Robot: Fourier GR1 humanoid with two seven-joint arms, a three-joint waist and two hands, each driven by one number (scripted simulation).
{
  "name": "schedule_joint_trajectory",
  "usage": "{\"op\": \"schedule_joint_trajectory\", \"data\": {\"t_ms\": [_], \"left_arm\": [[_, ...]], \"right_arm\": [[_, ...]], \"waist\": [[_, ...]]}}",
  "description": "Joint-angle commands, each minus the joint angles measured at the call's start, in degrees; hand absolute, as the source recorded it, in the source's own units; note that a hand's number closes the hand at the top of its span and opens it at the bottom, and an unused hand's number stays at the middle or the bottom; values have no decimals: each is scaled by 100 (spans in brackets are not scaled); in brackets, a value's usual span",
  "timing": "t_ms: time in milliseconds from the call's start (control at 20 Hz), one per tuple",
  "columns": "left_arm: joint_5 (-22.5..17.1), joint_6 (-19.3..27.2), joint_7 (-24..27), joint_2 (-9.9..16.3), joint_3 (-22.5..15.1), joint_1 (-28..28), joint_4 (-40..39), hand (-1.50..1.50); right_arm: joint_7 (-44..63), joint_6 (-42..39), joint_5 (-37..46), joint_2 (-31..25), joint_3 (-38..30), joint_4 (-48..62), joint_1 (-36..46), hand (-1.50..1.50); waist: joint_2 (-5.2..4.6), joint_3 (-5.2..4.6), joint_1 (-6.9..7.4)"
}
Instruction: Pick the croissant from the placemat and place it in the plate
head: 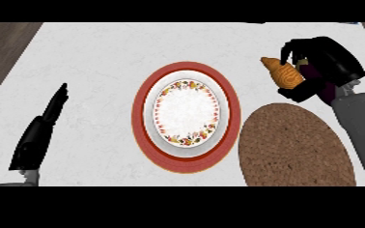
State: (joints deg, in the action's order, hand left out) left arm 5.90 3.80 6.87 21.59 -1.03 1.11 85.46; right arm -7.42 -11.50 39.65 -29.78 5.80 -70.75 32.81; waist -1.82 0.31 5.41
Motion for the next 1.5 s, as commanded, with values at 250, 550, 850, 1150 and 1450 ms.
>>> {"op": "schedule_joint_trajectory", "data": {"t_ms": [250,550,850,1150,1450], "left_arm": [[73,114,25,-81,32,200,4,0],[11,-6,193,65,352,82,-407,0],[152,114,342,-192,332,301,-510,0],[238,110,-280,-202,275,300,186,0],[281,73,-95,-360,257,382,153,0]], "right_arm": [[-3109,-147,-1230,-326,-858,1232,1147,150],[-3700,-732,-1319,120,-595,1751,1813,150],[-2504,-1220,-1405,906,-201,613,1770,150],[-885,-1534,-1567,1766,68,-224,1991,150],[-525,-1262,-841,2420,868,19,1635,150]], "waist": [[106,-14,-222],[147,-30,-402],[196,-35,-535],[212,-33,-539],[186,-33,-496]]}}
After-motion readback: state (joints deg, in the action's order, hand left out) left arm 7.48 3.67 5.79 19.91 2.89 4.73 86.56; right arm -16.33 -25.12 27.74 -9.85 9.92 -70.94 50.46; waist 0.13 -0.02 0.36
